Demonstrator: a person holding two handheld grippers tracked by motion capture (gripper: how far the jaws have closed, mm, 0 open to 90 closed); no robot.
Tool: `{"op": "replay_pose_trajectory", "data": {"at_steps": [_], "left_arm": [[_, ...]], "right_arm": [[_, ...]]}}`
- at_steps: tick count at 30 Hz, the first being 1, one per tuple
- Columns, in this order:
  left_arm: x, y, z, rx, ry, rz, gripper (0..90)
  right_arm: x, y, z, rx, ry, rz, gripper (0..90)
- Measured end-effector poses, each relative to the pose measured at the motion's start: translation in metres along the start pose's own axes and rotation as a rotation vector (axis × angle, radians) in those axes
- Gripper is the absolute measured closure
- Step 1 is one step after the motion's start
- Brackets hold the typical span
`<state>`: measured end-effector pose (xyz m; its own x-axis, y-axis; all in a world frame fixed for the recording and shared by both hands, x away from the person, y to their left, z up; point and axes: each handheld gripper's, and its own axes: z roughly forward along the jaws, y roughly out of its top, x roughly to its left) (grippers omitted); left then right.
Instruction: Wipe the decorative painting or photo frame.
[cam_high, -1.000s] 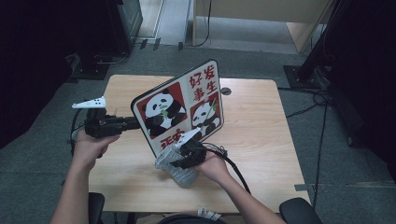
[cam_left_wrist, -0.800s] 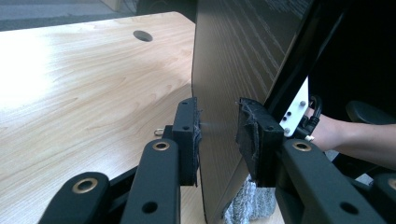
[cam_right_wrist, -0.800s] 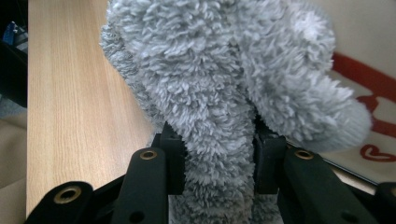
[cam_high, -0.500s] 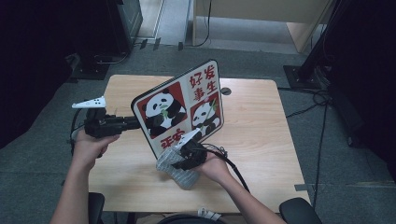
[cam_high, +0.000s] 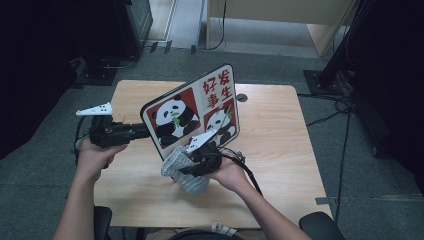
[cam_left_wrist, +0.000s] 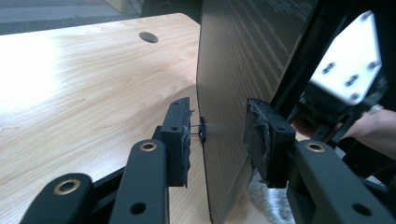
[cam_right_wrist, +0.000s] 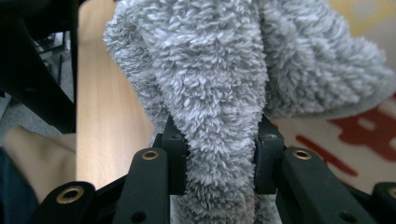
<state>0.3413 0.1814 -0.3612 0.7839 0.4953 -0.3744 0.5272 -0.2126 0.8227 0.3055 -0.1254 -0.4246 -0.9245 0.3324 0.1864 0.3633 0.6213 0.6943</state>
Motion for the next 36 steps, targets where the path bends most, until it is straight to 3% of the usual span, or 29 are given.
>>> {"op": "replay_pose_trajectory", "data": {"at_steps": [11, 22, 36], "left_arm": [[0.0, 0.001, -0.002, 0.029, 0.021, 0.012, 54.4], [0.0, 0.002, -0.006, 0.038, 0.041, 0.022, 42.0], [0.007, -0.002, -0.018, 0.011, 0.073, 0.014, 41.0]], "right_arm": [[0.012, 0.03, -0.019, -0.03, 0.014, -0.042, 64.8], [0.02, 0.058, -0.033, -0.043, 0.022, -0.082, 64.5], [0.034, 0.103, -0.041, -0.06, 0.057, -0.148, 64.4]]}}
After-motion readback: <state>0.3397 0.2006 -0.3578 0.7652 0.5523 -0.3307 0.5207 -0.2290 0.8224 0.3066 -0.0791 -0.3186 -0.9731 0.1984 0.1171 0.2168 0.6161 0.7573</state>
